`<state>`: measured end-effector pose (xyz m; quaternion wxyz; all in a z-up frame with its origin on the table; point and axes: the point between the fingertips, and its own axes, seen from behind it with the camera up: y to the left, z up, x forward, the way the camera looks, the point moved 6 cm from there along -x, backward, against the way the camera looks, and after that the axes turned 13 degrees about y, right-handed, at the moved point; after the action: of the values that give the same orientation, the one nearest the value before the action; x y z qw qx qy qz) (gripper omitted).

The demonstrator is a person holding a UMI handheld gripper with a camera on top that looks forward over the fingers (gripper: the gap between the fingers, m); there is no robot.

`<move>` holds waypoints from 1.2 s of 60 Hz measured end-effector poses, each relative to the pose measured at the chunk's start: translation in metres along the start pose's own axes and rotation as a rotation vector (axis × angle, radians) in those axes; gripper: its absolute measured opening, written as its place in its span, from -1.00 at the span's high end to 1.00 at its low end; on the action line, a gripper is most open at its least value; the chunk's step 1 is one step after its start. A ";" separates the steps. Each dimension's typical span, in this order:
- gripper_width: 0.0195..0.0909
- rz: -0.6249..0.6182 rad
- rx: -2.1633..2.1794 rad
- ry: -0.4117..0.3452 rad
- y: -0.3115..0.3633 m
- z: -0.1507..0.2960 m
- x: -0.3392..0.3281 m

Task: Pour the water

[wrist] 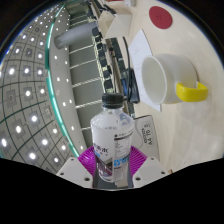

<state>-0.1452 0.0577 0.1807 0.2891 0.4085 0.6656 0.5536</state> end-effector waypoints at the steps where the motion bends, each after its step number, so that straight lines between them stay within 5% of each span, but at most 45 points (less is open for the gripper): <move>1: 0.43 -0.009 -0.025 0.003 0.004 0.000 0.000; 13: 0.43 -0.160 -0.434 0.003 0.062 0.021 -0.026; 26: 0.43 -0.457 -1.006 -0.107 0.111 0.098 -0.083; 37: 0.43 -0.776 -1.371 -0.168 0.083 0.191 -0.134; 44: 0.43 -0.929 -1.531 -0.134 0.054 0.210 -0.155; 62: 0.39 -0.987 -1.566 -0.017 -0.042 0.257 -0.165; 66: 0.38 -0.950 -1.570 -0.045 -0.040 0.257 -0.164; 72: 0.16 -0.928 -1.557 -0.049 -0.040 0.259 -0.164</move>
<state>0.1444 0.0436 0.0733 0.6916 -0.2003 0.1943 0.6662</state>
